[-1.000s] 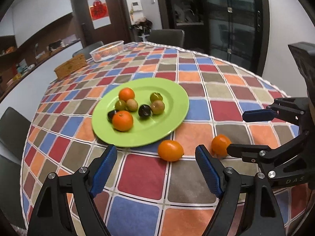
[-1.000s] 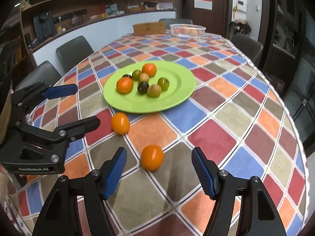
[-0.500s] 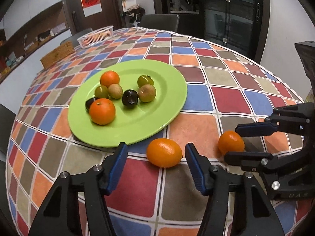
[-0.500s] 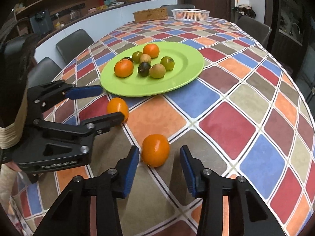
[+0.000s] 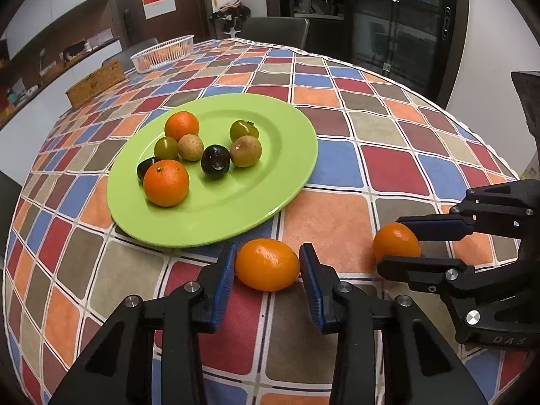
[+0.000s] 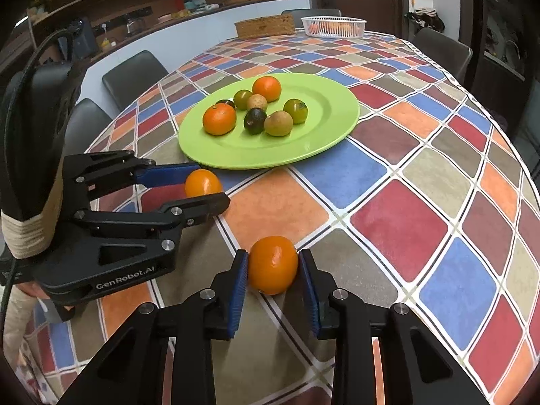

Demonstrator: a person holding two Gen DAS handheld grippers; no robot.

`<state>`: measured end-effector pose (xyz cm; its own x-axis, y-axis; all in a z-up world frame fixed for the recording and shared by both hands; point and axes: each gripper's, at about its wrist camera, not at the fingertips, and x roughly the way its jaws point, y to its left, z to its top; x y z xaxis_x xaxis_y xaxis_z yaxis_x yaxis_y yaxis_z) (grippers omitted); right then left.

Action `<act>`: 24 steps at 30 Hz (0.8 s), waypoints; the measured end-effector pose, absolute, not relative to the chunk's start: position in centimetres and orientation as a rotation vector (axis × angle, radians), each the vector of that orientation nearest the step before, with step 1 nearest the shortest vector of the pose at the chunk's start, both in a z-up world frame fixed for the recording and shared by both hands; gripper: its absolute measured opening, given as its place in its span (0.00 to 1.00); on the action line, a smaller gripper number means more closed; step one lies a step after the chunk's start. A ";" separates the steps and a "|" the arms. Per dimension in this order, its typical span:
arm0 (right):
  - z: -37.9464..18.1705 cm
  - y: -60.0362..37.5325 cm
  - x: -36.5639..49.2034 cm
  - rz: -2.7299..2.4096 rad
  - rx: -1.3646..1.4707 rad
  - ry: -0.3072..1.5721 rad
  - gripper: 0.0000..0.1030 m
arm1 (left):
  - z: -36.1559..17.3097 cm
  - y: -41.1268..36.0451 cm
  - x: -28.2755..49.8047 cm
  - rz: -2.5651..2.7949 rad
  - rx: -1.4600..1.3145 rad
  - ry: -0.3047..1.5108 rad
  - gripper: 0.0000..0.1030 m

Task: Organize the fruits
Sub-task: 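Grasp an orange tomato with the left tool while the right tool grasps another, then carry both orange tomatoes onto the green plate and open both tools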

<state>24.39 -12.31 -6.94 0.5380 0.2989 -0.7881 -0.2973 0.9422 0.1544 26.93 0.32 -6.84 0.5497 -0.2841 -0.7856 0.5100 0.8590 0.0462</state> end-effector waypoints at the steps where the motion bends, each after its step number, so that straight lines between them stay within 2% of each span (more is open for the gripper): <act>1: -6.8 -12.4 24.4 0.357 0.004 0.933 0.30 | -6.7 0.3 26.8 -0.471 0.280 0.867 0.37; 24: -1.4 -13.9 23.1 0.389 0.013 0.769 0.30 | 0.3 0.5 22.9 -0.389 0.238 0.702 0.37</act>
<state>23.09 -13.89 -1.39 0.6510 0.3473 -0.6750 -0.3381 0.9288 0.1518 22.89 0.49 0.33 0.6962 -0.2661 -0.6667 0.4239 0.9019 0.0828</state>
